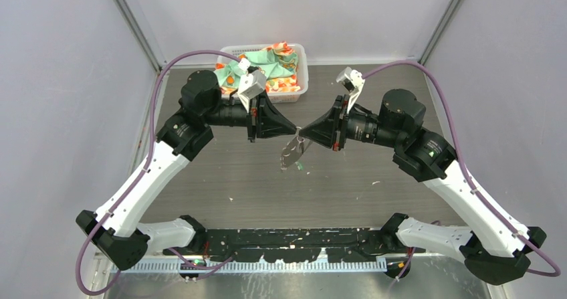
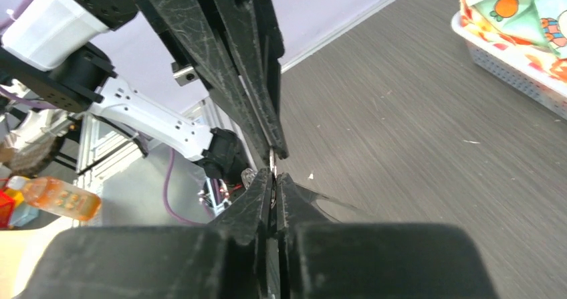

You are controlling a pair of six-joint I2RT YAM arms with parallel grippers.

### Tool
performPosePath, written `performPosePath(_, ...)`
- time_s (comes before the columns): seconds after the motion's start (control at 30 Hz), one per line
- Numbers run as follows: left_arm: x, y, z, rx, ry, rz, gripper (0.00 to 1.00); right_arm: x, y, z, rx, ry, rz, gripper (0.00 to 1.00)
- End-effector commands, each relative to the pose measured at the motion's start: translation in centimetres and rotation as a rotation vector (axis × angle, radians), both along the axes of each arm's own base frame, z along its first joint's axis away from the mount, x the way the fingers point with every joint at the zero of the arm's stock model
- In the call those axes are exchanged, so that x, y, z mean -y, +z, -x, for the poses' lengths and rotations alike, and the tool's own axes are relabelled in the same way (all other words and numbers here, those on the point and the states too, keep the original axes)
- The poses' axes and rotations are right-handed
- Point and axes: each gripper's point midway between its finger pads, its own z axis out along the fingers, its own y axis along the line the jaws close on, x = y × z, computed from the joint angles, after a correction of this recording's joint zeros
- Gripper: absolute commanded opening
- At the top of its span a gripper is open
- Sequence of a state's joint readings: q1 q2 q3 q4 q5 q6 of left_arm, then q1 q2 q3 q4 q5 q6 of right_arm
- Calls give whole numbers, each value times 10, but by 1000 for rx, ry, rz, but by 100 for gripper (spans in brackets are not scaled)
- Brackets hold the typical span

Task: Put the keys on the keyring

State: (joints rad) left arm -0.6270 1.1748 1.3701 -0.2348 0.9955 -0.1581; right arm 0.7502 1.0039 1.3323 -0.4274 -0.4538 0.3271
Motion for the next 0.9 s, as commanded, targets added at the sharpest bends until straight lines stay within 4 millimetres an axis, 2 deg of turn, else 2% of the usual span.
performPosePath(0.0,-3,19,9,52,-21,48,0,-3,17,8,58,59,-41,1)
performPosePath(0.13,-4,7,10,44,-38,8,0,-1,8,13,44,86,14,1)
performPosePath(0.2,-4,3,13,34,-59,-11,12,1,5,15,42,96,47,1)
performPosePath(0.3,-6,-7,24,4,-154,-63,39,3,-5,18,20,123,111,1)
performPosePath(0.37,-8,-13,29,-7,-201,-101,44,4,-10,20,15,145,157,1)
performPosePath(0.47,-9,-16,30,25,-236,-142,44,4,-18,21,-7,171,212,1)
performPosePath(0.7,-5,-29,33,53,-263,-237,29,2,-22,18,-26,193,262,1)
performPosePath(0.87,-2,-39,29,96,-252,-293,26,0,-23,19,-34,213,276,1)
